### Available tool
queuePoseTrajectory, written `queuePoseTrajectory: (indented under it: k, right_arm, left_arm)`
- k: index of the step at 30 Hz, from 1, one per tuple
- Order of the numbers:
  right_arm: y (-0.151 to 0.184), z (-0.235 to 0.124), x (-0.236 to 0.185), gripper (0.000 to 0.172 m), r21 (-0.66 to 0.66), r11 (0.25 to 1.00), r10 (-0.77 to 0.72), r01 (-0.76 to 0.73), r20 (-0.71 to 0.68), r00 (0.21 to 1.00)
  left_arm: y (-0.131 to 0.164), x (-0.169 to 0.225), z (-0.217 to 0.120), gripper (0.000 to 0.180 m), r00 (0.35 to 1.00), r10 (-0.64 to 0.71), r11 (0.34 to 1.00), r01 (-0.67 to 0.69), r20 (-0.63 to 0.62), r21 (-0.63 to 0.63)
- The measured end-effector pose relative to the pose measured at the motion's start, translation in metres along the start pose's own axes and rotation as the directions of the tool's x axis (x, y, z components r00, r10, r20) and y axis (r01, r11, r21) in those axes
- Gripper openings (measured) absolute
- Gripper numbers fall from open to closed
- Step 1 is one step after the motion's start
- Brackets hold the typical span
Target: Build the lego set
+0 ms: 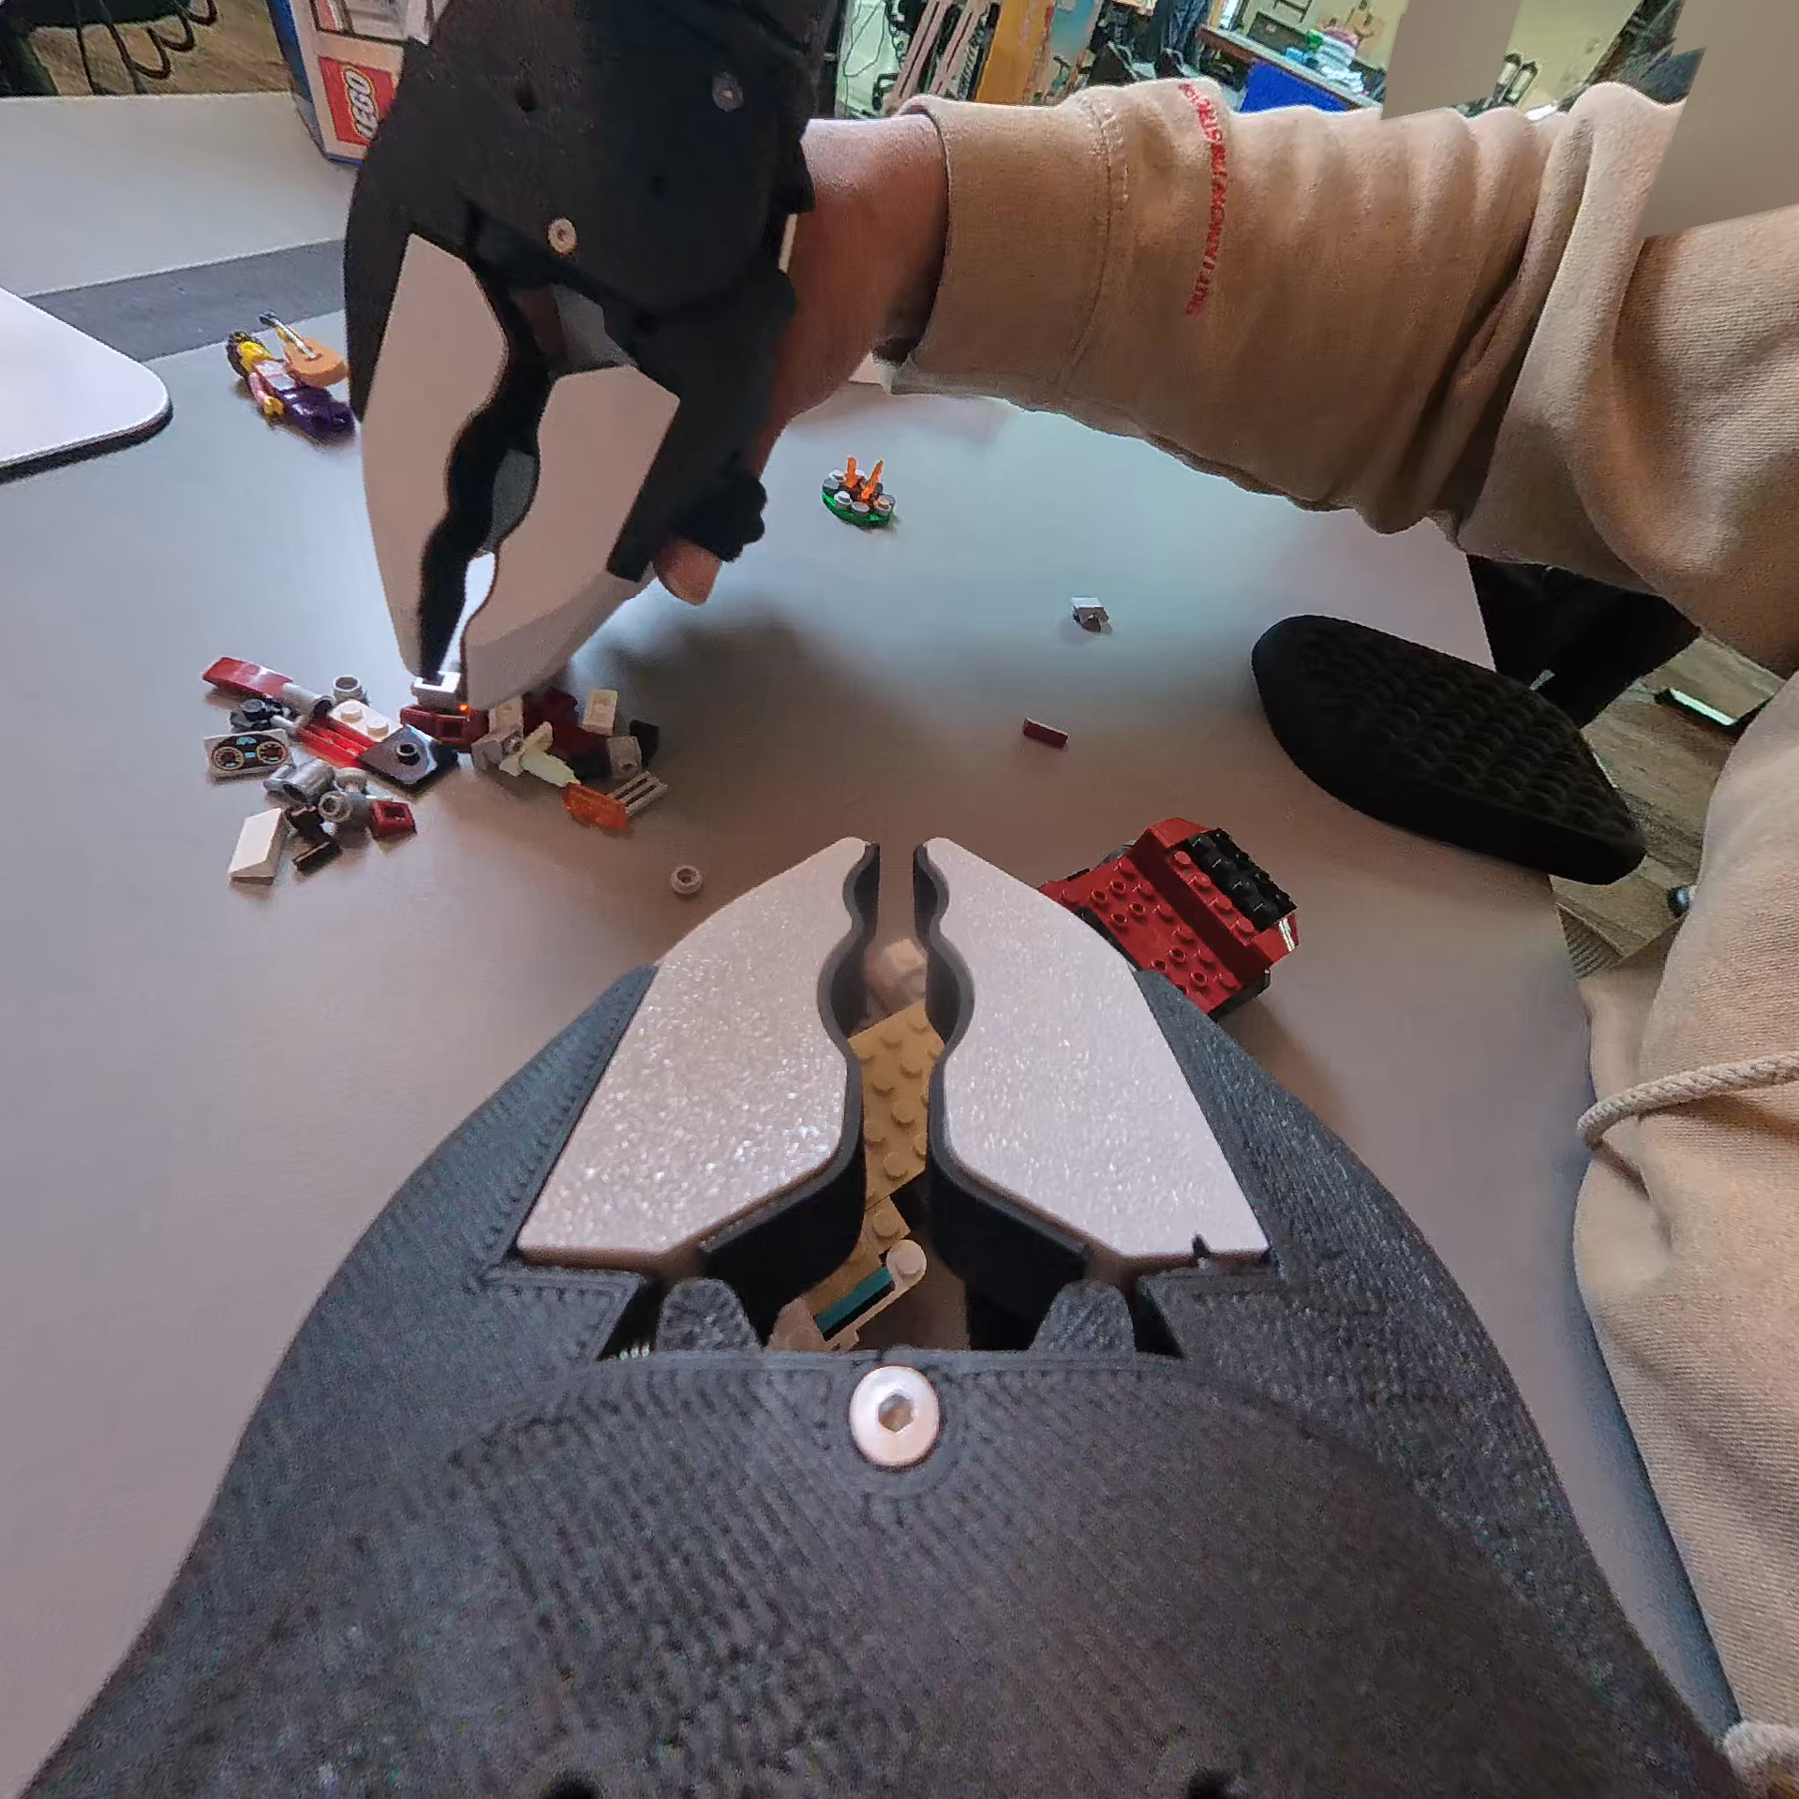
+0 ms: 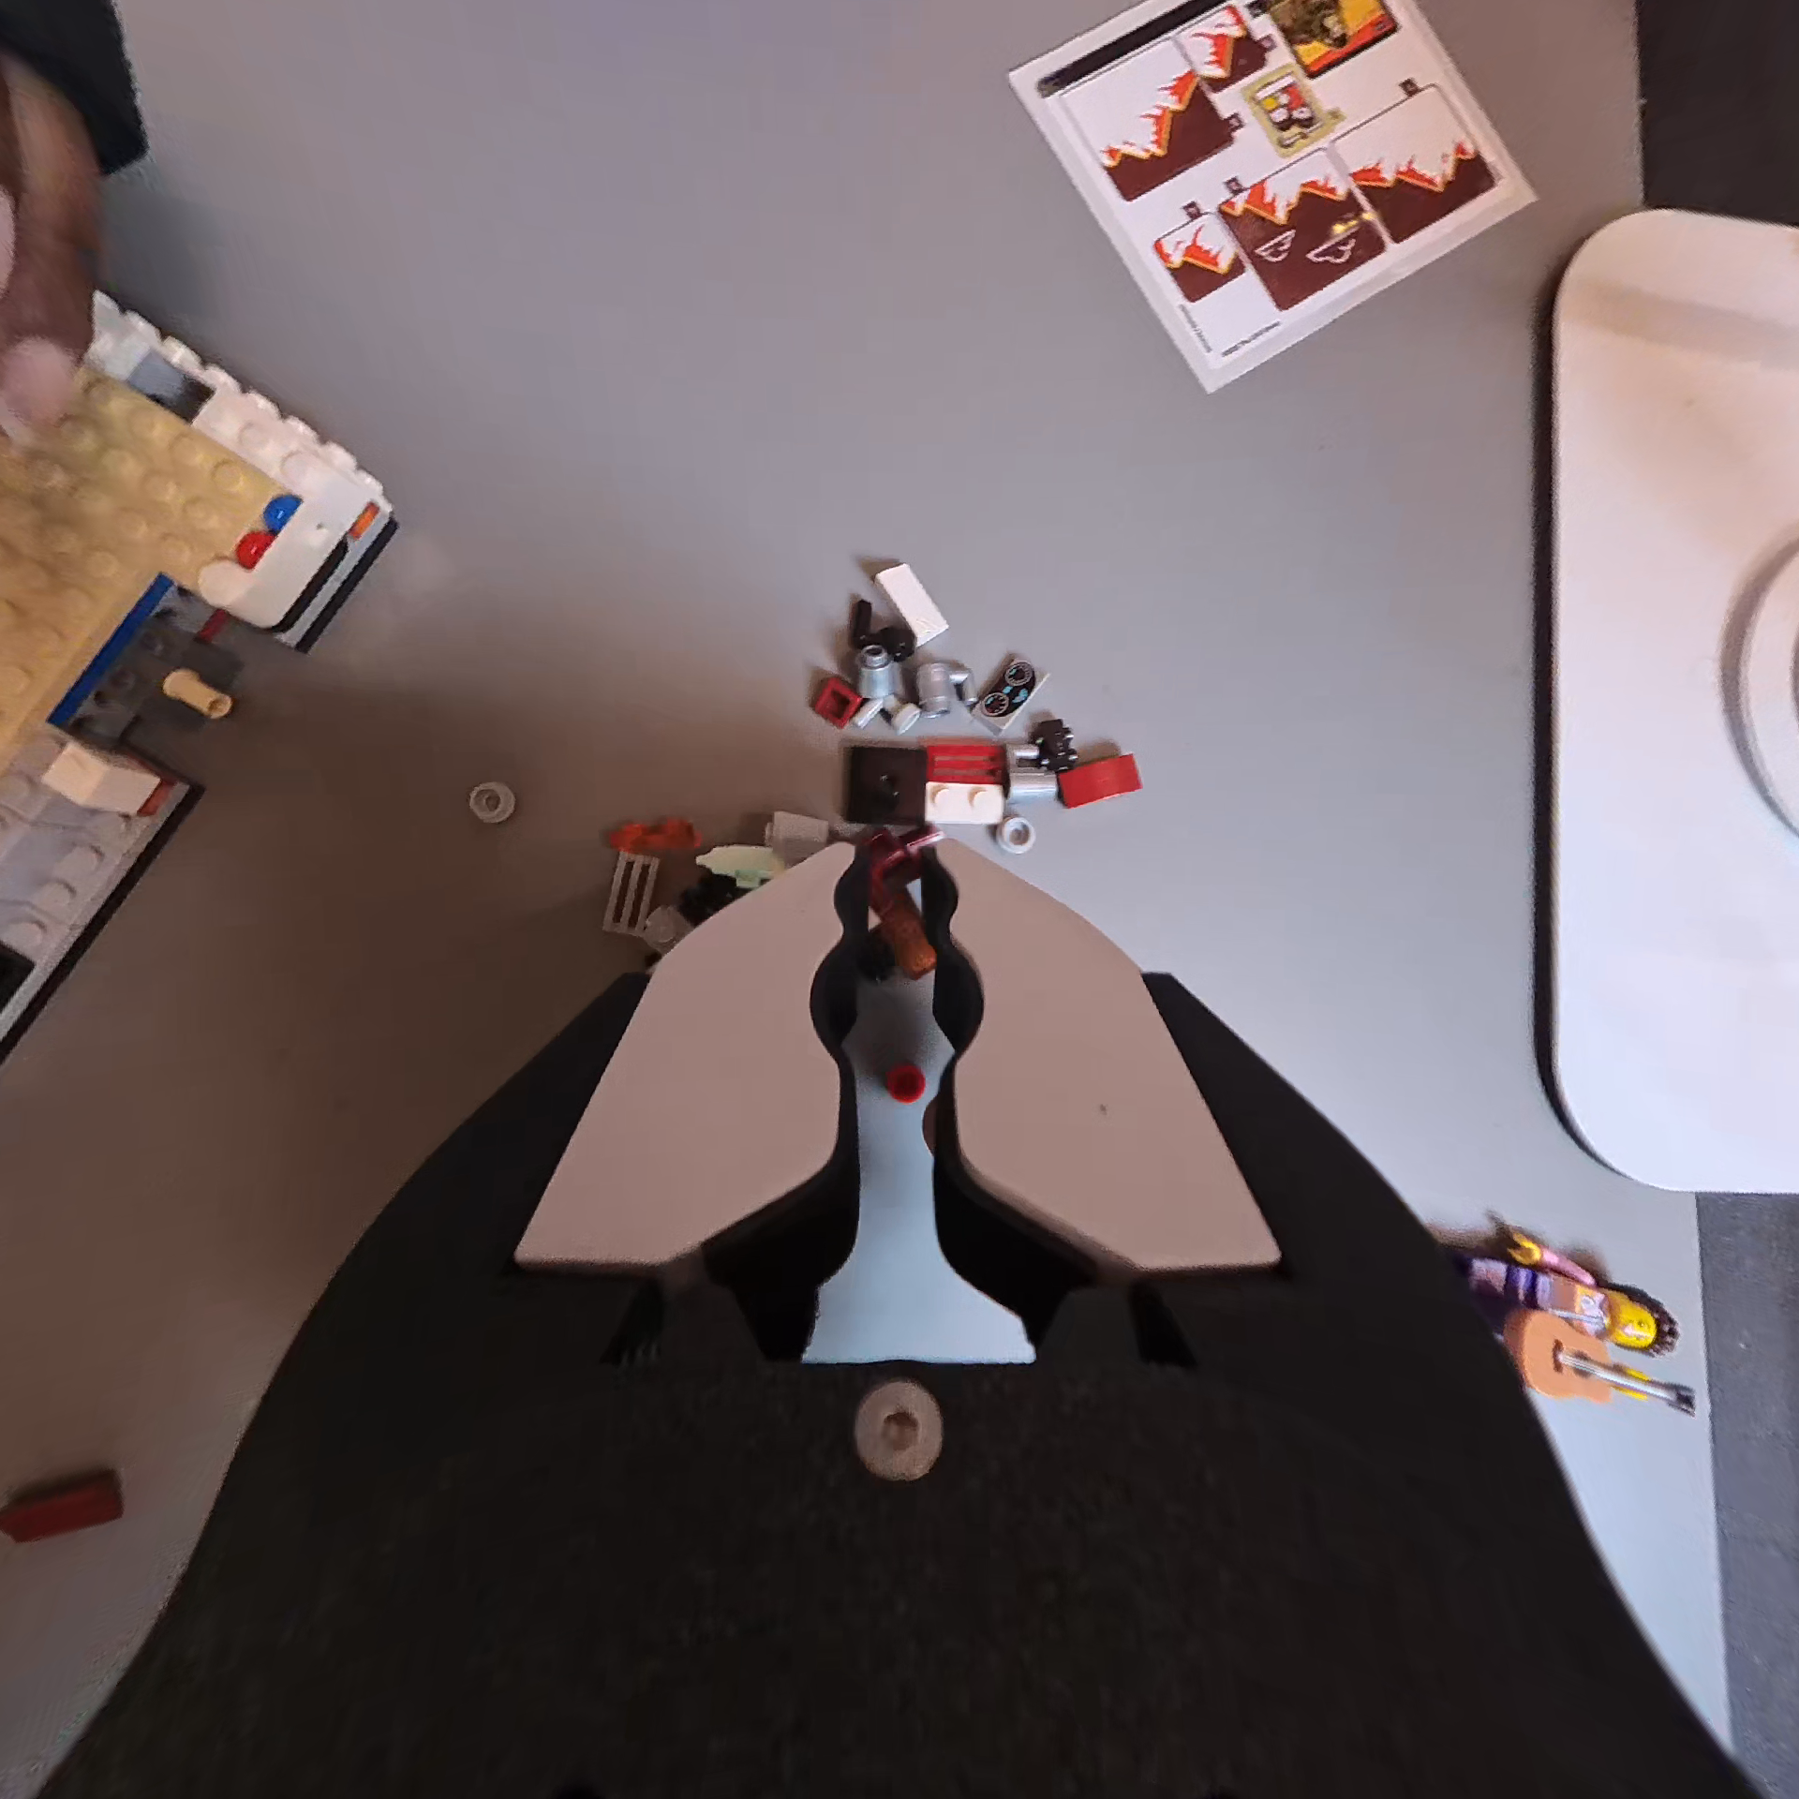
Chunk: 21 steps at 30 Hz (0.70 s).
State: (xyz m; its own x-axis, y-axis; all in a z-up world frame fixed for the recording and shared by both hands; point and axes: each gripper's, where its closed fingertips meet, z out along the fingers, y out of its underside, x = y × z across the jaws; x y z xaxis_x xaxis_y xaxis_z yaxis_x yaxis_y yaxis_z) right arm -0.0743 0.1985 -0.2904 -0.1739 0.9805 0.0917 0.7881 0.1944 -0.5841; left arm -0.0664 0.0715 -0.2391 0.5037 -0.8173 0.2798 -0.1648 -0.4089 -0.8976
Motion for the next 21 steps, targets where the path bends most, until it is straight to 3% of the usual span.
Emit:
queuePoseTrajectory:
  k: [9,16,21]
  right_arm:
    - [0.004,0.001,-0.005,0.009,-0.032,0.999,-0.024,0.025,0.017,1.0]
    - [0.005,0.005,-0.01,0.003,-0.082,0.997,0.014,-0.003,0.132,0.991]
    - [-0.003,-0.009,-0.017,0.002,-0.011,0.999,0.039,-0.037,0.16,0.986]
  left_arm:
    - [0.003,0.001,0.002,0.007,1.0,0.006,1.0,-0.006,-0.004,-0.012]
    - [0.002,0.001,0.001,0.006,1.0,0.005,1.0,-0.005,-0.005,-0.011]
    - [0.002,0.0,0.001,0.006,1.0,0.01,1.0,-0.01,0.0,-0.009]
